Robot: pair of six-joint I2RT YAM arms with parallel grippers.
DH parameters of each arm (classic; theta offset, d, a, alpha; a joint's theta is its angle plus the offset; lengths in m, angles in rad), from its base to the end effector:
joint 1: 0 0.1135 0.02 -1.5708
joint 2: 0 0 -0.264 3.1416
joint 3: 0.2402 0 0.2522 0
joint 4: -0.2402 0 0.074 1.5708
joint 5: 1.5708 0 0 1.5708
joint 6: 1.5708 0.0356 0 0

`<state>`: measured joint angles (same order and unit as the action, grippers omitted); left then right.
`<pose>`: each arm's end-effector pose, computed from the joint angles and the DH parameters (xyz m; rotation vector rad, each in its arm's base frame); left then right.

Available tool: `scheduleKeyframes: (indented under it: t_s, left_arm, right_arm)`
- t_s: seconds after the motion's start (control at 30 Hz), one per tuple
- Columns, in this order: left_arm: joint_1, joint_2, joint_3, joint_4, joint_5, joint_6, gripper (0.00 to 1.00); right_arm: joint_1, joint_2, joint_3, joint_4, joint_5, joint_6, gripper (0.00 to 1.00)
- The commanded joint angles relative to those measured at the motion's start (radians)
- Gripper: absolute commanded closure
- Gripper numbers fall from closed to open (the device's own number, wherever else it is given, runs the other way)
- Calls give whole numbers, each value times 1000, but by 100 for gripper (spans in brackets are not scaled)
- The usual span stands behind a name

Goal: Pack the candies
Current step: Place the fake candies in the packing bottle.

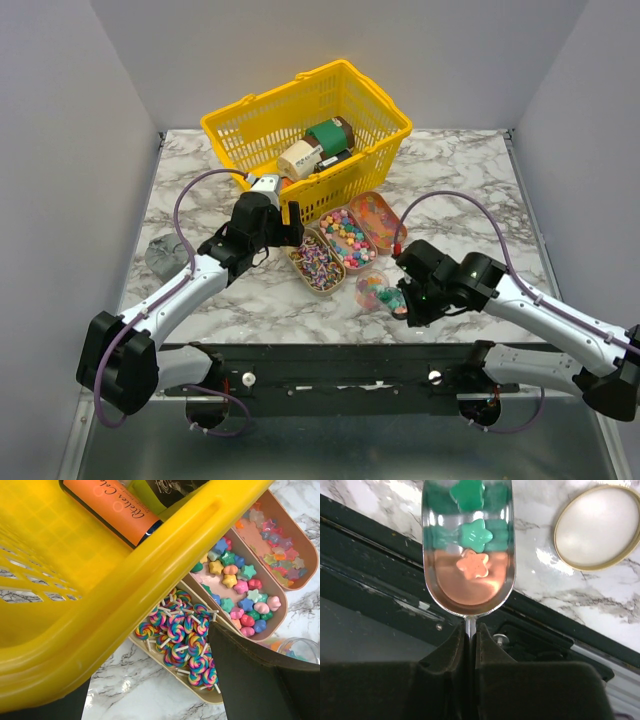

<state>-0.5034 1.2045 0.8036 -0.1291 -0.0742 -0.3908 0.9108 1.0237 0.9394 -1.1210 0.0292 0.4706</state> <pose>0.2368 -0.1274 0.2643 0.0747 2.1315 -0.4570 0.1056 0.1344 0.2758 -0.6095 2.7596 0.3009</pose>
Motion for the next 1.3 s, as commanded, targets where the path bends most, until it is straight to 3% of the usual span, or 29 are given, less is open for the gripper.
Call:
scheduleKeyframes:
  t_s: [0.0,0.37,0.7,1.1,1.27]
  left_arm:
    - [3,-11,-9,-4,-13,0,1]
    - [2,-34,-14,-10,-16,-2,1]
    - [2,-45,-12,-15,-18,0,1]
    - [0,-59,-11,-17,-26,1,1]
    - [0,-72,-7,-26,-44,6,1]
  right_arm:
    - [3,30,56,-121,-25,-1,99]
    - [5,78,114,-126,-66,-10,99]
    - [5,153,191,-240,-95,0,99]
    - [5,219,357,-303,3,-7,99]
    - [-25,306,401,-205,38,-12,99]
